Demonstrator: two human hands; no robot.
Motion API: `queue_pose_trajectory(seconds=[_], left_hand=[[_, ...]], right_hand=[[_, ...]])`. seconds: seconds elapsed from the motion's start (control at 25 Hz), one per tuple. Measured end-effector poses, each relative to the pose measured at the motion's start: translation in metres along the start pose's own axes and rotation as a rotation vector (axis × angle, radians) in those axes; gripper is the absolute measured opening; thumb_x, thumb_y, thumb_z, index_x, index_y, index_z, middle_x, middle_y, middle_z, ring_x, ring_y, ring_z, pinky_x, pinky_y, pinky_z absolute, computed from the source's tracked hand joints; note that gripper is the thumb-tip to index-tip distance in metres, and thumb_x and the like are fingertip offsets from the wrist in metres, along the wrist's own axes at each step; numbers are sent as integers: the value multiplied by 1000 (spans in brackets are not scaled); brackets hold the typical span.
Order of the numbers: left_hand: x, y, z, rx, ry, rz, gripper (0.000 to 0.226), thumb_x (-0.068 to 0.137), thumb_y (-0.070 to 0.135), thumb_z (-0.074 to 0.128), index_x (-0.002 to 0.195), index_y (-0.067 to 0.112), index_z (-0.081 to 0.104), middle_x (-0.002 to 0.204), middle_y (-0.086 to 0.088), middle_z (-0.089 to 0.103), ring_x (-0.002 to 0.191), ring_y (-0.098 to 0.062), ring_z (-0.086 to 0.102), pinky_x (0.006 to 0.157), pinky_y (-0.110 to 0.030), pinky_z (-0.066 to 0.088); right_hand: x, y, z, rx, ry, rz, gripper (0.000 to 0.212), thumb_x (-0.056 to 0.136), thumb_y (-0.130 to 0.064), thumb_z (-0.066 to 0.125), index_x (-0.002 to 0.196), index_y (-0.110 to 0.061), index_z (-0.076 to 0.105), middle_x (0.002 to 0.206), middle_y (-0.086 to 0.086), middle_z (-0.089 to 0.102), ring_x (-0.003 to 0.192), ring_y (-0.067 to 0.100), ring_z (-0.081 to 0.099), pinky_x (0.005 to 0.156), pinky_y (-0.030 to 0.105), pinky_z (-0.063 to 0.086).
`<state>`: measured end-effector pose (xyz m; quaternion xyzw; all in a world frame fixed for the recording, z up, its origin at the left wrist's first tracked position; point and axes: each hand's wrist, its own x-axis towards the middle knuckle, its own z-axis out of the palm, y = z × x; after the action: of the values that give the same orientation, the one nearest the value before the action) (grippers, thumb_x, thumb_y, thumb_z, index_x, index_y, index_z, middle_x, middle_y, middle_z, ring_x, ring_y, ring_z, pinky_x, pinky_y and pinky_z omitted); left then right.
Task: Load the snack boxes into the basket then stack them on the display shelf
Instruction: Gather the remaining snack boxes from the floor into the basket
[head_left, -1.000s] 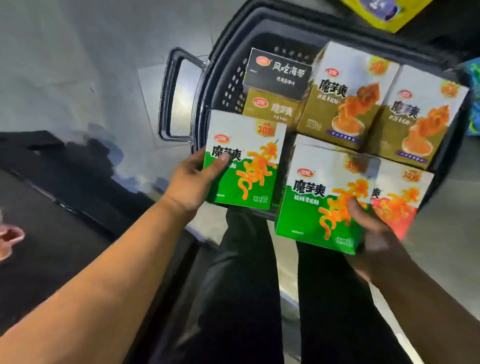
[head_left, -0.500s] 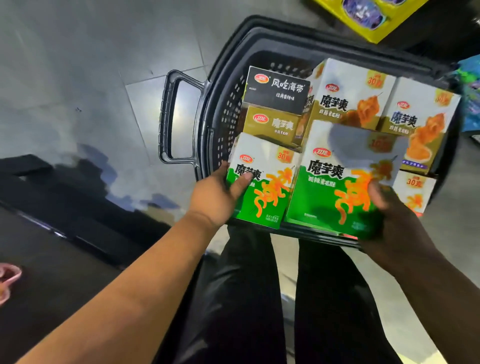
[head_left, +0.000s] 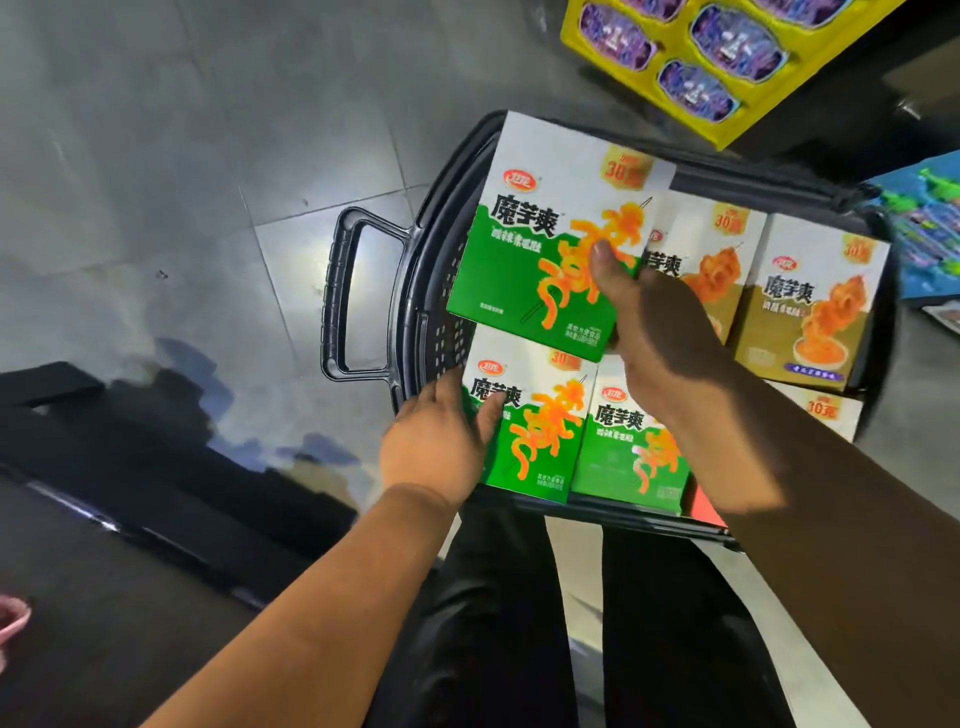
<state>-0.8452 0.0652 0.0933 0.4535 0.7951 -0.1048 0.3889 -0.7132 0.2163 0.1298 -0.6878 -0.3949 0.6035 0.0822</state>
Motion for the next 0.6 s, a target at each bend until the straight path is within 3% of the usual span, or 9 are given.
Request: queue_pose_trajectory(seconds=[0.08,0.2,0.28,0.4,0.52,0.6], left_hand=[[1,-2,3,-35,18,-2,62,98,57,31,141,14,41,129,-11,58,114,-34,58,83,-38,46],[4,-3,9,-156,65,20,64,94,59,37,140,14,43,128,-11,59,113,-32,58,87,-38,47],[4,-4,6,-408,158,77,75,90,62,48,142,9,39,132,-13,52,121,-30,54,100,-39,45],[21,-8,-14,-730,313,41,82,87,57,56,148,9,29,143,-6,40,132,-21,46,112,-43,39],[50,0,-48,-883,161,66,75,91,40,65,152,21,27,139,25,44,127,2,46,112,-32,39],[65,10,-60,-794,64,157,61,93,33,65,148,26,39,134,22,55,121,-1,55,106,-30,44]], right_hand=[[7,-7,8,26,36,-12,39,96,-46,55,67,-20,49,40,-16,36,36,2,31,39,18,24],[22,-11,16,-1,94,-23,45,94,-43,60,61,-19,41,38,-13,34,34,2,28,37,21,22],[29,-14,19,-104,93,-23,40,95,-43,58,66,-18,46,56,-6,47,49,7,41,45,23,28],[32,-17,21,-242,67,-42,39,96,-46,55,92,-7,58,82,6,59,69,18,52,56,26,33],[34,-23,13,-370,26,30,42,98,-45,52,72,-14,39,69,1,41,61,15,42,50,28,26],[35,-26,8,-458,5,18,46,96,-44,55,68,-13,36,68,4,42,69,27,56,54,30,34]])
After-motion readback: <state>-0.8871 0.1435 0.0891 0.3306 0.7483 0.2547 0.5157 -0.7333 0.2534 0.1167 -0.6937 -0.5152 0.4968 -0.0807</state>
